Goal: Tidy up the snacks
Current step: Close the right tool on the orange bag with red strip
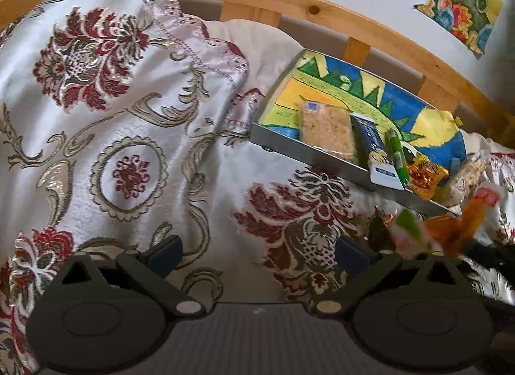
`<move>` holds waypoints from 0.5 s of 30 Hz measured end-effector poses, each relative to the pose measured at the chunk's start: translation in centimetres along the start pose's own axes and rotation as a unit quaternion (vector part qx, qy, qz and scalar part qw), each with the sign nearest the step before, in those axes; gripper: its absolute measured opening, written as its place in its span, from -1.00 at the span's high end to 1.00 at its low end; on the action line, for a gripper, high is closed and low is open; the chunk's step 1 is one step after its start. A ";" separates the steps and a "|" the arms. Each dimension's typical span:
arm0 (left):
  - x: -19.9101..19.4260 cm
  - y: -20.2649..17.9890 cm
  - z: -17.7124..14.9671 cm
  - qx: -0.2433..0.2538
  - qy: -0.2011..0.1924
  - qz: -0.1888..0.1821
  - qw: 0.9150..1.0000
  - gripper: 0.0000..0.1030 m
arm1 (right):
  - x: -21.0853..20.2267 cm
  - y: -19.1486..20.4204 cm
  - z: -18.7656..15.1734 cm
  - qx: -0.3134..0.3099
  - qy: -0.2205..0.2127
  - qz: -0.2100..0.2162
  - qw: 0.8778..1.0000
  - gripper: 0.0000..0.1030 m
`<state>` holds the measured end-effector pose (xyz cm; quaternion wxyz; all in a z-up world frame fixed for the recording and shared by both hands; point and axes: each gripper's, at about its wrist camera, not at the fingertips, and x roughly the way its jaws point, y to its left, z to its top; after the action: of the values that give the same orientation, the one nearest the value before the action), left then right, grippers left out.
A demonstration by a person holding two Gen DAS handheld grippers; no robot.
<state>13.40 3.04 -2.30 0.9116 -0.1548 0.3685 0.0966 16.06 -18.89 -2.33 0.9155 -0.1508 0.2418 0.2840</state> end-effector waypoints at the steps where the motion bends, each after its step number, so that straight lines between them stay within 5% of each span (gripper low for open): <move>1: 0.2 -0.3 -0.1 0.006 0.001 -0.002 1.000 -0.99 | -0.4 -0.4 0.1 0.006 -0.001 -0.004 1.000 0.08; 15: 3.6 -6.0 -1.6 0.086 0.032 -0.103 0.991 -0.99 | -1.3 -4.9 0.7 0.025 -0.023 -0.071 0.997 0.06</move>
<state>16.69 -2.92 -4.61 0.9145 -0.1162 0.3861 -0.0342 18.23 -23.08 -0.37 0.9420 -0.1385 0.2166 0.2156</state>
